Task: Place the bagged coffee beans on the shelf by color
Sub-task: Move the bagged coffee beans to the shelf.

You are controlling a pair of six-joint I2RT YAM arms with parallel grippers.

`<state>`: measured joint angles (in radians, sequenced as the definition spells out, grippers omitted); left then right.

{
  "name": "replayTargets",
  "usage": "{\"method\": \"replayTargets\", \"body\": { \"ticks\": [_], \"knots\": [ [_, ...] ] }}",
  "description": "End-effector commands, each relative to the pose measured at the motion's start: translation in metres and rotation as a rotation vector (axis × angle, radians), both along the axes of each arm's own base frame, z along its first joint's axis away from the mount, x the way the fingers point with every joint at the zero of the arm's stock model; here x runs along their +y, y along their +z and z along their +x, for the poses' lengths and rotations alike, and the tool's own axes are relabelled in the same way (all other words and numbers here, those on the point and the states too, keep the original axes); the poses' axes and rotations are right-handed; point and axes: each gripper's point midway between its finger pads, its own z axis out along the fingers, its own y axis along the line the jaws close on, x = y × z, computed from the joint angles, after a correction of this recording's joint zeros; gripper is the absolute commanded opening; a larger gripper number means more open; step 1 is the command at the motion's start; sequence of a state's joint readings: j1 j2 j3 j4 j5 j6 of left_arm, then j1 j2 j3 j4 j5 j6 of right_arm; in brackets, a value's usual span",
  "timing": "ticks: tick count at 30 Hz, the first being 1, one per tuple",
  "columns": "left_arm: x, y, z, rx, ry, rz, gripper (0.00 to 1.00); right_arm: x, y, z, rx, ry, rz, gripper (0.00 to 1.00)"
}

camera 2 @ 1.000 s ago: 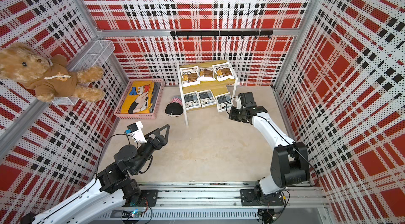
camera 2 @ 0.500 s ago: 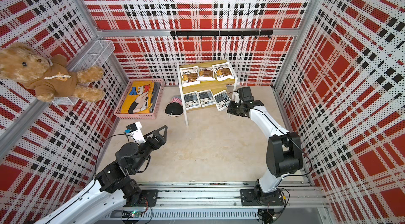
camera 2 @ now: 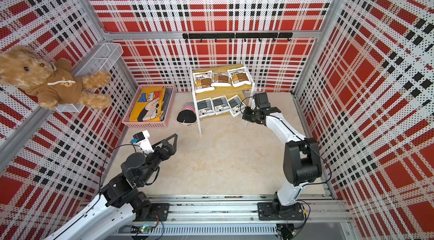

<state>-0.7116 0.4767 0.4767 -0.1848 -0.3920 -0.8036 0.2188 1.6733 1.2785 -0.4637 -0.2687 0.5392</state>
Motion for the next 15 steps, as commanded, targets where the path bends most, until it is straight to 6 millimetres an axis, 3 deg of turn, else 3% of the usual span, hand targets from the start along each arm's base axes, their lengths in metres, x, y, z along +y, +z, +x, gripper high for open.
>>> {"method": "replayTargets", "body": {
  "ticks": [1,5,10,15],
  "knots": [
    [-0.001,-0.004,-0.001,0.012,-0.015,0.010,0.99,0.010,0.007,-0.018,-0.016,0.012,0.029,0.00],
    [-0.002,-0.004,-0.001,0.012,-0.022,0.006,0.99,0.025,0.010,-0.030,-0.036,0.033,0.051,0.00],
    [-0.002,-0.001,-0.002,0.006,-0.025,0.005,0.99,0.043,0.014,-0.024,-0.049,0.051,0.086,0.00],
    [0.001,0.001,-0.004,-0.004,-0.021,0.012,0.99,0.040,0.028,-0.020,-0.123,-0.005,0.096,0.00]
  ]
}}
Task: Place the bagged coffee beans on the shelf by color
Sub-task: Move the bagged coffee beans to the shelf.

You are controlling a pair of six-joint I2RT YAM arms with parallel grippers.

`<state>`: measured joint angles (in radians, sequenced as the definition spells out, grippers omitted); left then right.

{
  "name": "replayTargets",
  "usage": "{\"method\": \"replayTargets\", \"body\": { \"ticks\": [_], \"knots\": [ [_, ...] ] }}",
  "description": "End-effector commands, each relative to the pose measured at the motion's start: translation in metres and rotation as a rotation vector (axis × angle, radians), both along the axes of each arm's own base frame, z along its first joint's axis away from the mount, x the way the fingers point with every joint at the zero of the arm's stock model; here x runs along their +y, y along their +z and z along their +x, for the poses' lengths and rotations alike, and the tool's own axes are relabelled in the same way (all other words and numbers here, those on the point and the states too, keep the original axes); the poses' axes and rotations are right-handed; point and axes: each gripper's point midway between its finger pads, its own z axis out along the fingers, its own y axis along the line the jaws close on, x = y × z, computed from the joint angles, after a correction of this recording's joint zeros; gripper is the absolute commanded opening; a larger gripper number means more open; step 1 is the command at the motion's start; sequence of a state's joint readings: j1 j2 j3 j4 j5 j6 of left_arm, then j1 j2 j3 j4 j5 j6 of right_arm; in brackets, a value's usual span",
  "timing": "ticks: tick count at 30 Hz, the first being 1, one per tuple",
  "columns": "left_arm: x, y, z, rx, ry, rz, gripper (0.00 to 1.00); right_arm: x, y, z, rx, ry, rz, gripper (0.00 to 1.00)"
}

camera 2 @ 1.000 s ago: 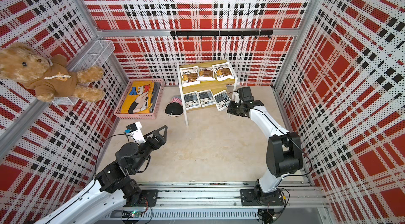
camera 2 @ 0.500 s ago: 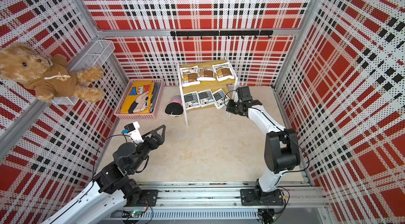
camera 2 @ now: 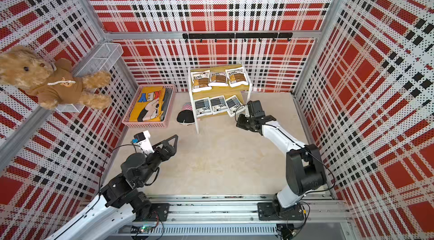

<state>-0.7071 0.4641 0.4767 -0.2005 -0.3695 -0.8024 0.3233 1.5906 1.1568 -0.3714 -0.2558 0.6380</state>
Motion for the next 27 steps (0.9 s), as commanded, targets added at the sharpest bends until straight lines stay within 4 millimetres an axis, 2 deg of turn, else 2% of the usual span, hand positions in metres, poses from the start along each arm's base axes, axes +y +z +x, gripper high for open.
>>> {"method": "replayTargets", "body": {
  "ticks": [1,4,6,15,21,27],
  "knots": [
    [0.003,0.003,-0.002,-0.013,-0.001,0.015,0.99,-0.004,0.033,0.008,-0.141,-0.062,0.037,0.00],
    [0.005,0.005,-0.002,-0.022,0.001,0.022,0.99,-0.023,0.049,0.001,-0.220,-0.143,0.019,0.00],
    [0.006,0.006,-0.002,-0.029,0.003,0.026,0.99,-0.027,0.054,-0.006,-0.254,-0.147,0.016,0.00],
    [0.009,0.009,-0.005,-0.041,0.000,0.029,0.99,-0.011,0.025,-0.011,-0.151,-0.048,-0.042,0.00],
    [0.016,0.015,-0.010,-0.066,0.013,0.017,0.99,0.005,0.021,-0.012,-0.153,-0.017,-0.085,0.00],
    [0.016,0.017,-0.013,-0.085,0.003,0.027,0.99,0.011,0.014,-0.005,-0.144,-0.016,-0.089,0.00]
  ]
}}
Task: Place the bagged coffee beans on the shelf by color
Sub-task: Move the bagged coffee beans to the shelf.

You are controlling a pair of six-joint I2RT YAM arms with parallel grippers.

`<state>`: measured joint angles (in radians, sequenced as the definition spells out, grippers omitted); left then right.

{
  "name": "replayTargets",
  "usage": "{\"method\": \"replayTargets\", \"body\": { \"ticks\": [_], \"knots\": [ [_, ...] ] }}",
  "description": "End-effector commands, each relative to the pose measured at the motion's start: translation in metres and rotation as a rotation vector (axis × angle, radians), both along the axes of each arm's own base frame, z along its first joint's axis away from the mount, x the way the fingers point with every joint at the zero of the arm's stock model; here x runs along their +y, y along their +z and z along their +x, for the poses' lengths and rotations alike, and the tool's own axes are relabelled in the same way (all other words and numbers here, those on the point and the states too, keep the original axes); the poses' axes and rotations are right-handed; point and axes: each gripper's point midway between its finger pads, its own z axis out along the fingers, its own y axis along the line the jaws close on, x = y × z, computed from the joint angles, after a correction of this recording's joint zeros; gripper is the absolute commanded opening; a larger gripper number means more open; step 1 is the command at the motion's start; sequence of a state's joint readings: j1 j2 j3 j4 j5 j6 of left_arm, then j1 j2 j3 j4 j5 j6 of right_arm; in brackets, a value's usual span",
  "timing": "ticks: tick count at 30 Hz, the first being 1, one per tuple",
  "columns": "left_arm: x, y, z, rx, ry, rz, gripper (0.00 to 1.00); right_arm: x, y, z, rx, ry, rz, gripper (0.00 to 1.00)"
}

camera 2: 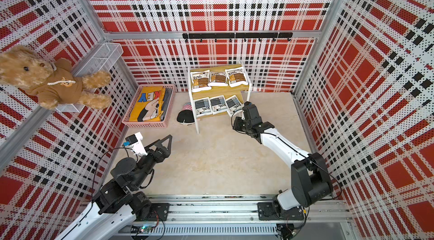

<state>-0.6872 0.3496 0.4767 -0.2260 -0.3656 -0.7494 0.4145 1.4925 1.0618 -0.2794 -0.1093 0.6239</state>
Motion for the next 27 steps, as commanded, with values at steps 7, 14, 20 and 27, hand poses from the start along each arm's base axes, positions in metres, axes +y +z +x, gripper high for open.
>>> {"method": "replayTargets", "body": {
  "ticks": [7,14,20,27],
  "knots": [
    [0.002,-0.004,-0.003,-0.006,-0.008,0.034,0.99,0.009,0.002,0.027,-0.022,0.000,-0.022,0.00],
    [0.006,-0.009,-0.005,0.000,0.003,0.012,0.99,0.018,0.003,0.042,-0.027,0.005,-0.006,0.00],
    [0.010,-0.007,-0.008,-0.008,0.018,0.004,0.99,0.024,0.001,0.051,-0.021,0.012,0.001,0.00],
    [0.011,-0.008,-0.008,-0.004,0.019,0.000,0.99,0.027,0.003,0.060,-0.032,0.014,-0.004,0.00]
  ]
}}
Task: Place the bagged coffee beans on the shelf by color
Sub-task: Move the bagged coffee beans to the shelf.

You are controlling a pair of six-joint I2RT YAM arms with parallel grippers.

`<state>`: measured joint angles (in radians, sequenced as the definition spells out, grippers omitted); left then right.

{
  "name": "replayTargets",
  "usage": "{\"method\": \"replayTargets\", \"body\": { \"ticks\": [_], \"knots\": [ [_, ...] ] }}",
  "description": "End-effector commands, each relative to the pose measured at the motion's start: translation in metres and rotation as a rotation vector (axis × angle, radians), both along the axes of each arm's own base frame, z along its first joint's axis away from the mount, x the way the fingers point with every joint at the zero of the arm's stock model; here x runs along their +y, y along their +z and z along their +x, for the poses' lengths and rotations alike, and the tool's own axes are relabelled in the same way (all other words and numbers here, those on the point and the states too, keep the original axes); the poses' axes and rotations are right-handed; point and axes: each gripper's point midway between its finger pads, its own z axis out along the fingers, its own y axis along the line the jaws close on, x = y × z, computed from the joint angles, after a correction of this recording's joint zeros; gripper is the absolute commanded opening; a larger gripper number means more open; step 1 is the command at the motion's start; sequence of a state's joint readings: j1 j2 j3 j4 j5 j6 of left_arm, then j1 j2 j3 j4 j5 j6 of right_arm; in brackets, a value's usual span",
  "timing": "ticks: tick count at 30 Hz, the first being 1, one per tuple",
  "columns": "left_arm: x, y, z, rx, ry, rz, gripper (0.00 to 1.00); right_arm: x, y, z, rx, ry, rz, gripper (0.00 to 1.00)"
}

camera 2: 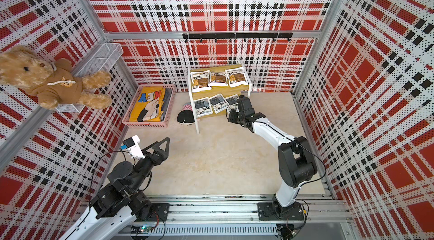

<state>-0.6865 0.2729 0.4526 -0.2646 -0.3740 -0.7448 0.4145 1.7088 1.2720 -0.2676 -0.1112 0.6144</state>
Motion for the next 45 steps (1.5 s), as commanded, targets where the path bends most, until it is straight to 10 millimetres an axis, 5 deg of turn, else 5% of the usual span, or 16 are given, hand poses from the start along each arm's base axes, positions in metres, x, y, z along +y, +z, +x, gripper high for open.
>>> {"method": "replayTargets", "body": {
  "ticks": [1,6,11,19,23,34,39,45],
  "knots": [
    [0.002,-0.005,0.000,0.010,0.011,0.002,0.99,0.004,0.005,0.008,-0.021,0.008,0.002,0.00],
    [0.003,-0.003,0.000,0.008,0.013,-0.004,0.99,0.002,0.001,-0.001,-0.006,0.012,0.002,0.00],
    [0.002,-0.001,0.001,0.011,0.011,0.008,0.99,-0.006,-0.003,-0.036,0.023,0.021,0.022,0.00],
    [-0.010,-0.002,0.008,0.033,-0.021,0.042,0.99,-0.048,0.012,-0.091,-0.001,-0.007,-0.087,0.00],
    [-0.014,-0.001,0.012,0.035,-0.025,0.043,0.99,-0.057,0.027,-0.092,-0.032,0.017,-0.120,0.00],
    [-0.022,-0.010,0.016,0.060,-0.041,0.017,0.99,-0.015,0.070,-0.057,-0.209,0.137,0.025,0.03],
    [-0.019,-0.010,0.018,0.062,-0.023,0.014,0.99,-0.008,0.071,-0.046,-0.202,0.146,0.025,0.04],
    [-0.015,-0.001,0.022,0.041,0.011,0.062,0.99,-0.025,0.071,-0.058,-0.210,0.128,-0.035,0.04]
  ]
}}
